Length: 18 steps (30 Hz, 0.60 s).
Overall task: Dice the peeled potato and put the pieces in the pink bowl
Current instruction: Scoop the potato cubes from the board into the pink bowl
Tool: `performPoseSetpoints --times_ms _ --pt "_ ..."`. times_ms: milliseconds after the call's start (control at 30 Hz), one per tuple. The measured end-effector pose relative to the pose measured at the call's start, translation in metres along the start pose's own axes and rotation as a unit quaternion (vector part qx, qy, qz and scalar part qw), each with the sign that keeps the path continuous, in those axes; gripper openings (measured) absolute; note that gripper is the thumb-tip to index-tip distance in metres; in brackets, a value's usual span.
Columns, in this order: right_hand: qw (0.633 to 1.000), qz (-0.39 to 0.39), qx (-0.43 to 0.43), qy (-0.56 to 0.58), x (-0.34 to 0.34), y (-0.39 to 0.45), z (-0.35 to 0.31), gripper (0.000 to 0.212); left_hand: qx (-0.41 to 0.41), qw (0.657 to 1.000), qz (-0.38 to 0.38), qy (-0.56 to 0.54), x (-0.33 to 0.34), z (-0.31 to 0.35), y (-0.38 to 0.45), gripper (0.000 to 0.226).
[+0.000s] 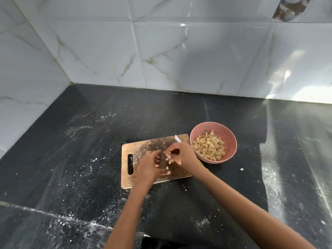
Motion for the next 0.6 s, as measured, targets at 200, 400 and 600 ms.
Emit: performPoseSetpoints --times_ms 200,400,600 --pt "0.949 -0.055 0.124 0.286 -0.016 -0.008 0.008 0.016 0.028 1.0 0.009 0.01 0.008 0.013 0.001 0.082" --pt "0.887 -0.079 0.155 0.427 -0.046 -0.017 0.015 0.018 0.084 0.995 0.032 0.041 0.013 0.026 0.002 0.068" --pt "0.987 0.047 0.152 -0.018 -0.125 -0.021 0.058 0.017 0.144 0.982 0.044 0.112 0.019 0.042 0.003 0.03"
Point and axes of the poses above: each hand's wrist, its own y-axis towards the middle knuckle, its own x-axis out of the palm, z = x × y, the point moved 9 cm from there along y, towards the middle knuckle, and after that the axes turned 8 degrees about -y, right-handed, at the moved point
